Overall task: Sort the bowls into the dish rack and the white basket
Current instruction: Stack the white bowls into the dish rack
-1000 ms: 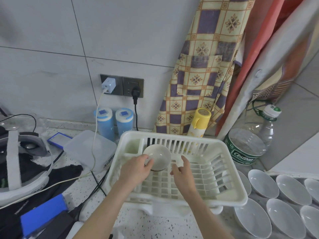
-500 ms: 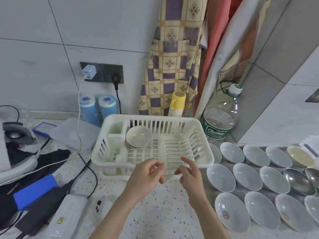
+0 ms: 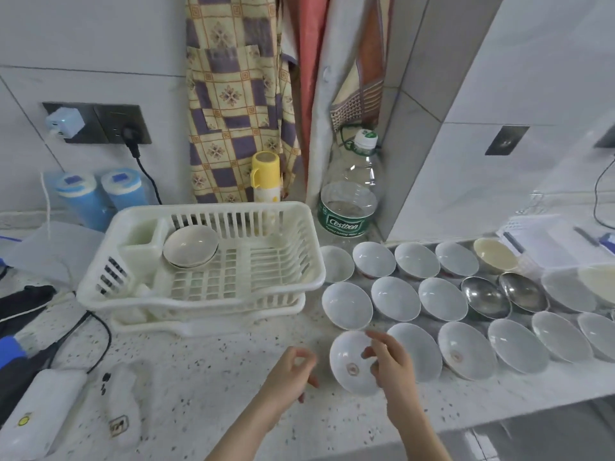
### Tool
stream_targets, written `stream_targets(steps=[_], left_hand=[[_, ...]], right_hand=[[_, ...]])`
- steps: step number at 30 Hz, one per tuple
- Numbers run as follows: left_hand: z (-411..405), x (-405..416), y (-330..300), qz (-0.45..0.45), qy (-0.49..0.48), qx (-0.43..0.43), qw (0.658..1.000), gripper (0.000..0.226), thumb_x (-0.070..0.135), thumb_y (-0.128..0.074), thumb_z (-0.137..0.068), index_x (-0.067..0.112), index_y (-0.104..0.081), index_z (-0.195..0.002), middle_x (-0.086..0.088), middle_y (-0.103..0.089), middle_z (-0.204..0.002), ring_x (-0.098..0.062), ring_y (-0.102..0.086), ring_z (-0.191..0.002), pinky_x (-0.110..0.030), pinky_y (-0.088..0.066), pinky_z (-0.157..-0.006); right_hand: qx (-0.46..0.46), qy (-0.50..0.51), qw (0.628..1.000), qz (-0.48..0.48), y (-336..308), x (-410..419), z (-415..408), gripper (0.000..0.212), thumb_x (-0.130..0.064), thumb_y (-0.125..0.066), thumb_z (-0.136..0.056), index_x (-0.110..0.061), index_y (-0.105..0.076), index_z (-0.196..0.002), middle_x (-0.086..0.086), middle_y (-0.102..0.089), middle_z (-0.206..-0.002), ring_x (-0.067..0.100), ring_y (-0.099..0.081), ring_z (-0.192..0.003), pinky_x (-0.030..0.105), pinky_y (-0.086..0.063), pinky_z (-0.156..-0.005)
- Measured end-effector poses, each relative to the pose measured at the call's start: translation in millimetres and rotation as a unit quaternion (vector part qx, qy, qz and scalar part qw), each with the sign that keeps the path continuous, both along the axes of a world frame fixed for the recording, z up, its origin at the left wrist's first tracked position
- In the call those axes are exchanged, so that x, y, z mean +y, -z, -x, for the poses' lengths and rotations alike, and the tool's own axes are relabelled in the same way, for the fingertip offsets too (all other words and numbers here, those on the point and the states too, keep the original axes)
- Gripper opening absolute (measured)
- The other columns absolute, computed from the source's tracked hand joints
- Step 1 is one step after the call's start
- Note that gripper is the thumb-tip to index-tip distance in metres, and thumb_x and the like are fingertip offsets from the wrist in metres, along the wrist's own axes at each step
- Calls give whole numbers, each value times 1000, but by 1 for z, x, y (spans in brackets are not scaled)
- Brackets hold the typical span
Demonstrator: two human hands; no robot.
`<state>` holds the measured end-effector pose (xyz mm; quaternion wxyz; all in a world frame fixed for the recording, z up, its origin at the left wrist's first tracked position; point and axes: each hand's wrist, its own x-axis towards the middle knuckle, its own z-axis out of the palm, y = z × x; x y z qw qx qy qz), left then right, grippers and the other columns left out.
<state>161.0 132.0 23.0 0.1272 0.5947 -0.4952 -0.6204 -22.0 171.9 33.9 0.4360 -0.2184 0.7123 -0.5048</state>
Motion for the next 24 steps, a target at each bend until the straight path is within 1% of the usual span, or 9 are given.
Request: stream_targets(steps=[3,5,7,11,13,16,19,21,24], left_hand=[[25,15,16,-49,-47,-10,998,30,58,-50,-92,36,-48,-113,3,-74,-91,-10,-46,-52,-18,-29,-42],[38,24,27,-65,-91,4,994,29,59,-57,-88,37,-52,-107,0,-77,-84,-11,-44,-48,-18,-25,-40],[50,32,37,-70,-111,14,991,23,53,-58,-90,38,-53,-107,0,-78,-78,-9,-45,-42,-19,-24,-40],[65,43,51,-75,-134,17,988,25,45,-53,-96,32,-52,-117,-1,-79,-78,-11,-42,-42,-19,-22,-40],[70,47,55,-76,-147,27,986,28,44,-52,-97,28,-51,-120,-3,-79,-80,-12,-40,-42,-19,-20,-40],[75,52,59,-78,-161,55,982,31,39,-55,-96,28,-49,-125,-6,-79,-84,-13,-41,-43,-19,-20,-39],[81,54,61,-92,-180,100,974,34,34,-58,-96,32,-45,-127,-10,-79,-88,-13,-42,-44,-19,-21,-38],[85,54,62,-97,-189,131,968,35,28,-57,-97,33,-44,-129,-14,-78,-91,-12,-42,-46,-19,-24,-37],[88,54,60,-82,-191,143,968,40,17,-52,-95,32,-45,-132,-17,-77,-94,-11,-49,-48,-21,-26,-39]], right_hand=[[-124,59,989,-48,17,25,40,14,-15,-60,-91,-9,-72,-93,0,-63,-60,8,-33,-38,17,-22,-35],[-202,55,973,-100,27,36,65,23,-25,-59,-91,-5,-70,-94,0,-60,-57,7,-29,-36,14,-18,-34],[-197,18,967,-163,37,43,88,35,-35,-56,-93,-3,-69,-96,2,-65,-59,7,-29,-35,12,-16,-34],[-177,-32,952,-250,50,49,113,46,-46,-54,-92,-3,-68,-101,12,-77,-81,9,-39,-33,10,-19,-34],[-192,-29,946,-258,52,48,119,47,-48,-55,-92,-4,-64,-106,14,-77,-85,11,-43,-34,10,-21,-32],[-209,-1,949,-238,51,46,119,36,-43,-58,-92,-11,-57,-110,12,-77,-83,14,-50,-39,12,-25,-32],[-214,26,958,-189,49,43,116,25,-36,-58,-93,-21,-55,-113,8,-77,-90,18,-65,-54,17,-35,-35],[-222,26,960,-166,48,41,114,23,-33,-56,-95,-21,-55,-115,10,-75,-98,21,-71,-64,19,-40,-41],[-228,26,961,-152,48,40,113,20,-24,-53,-97,-17,-53,-116,14,-73,-99,24,-71,-71,20,-42,-44]])
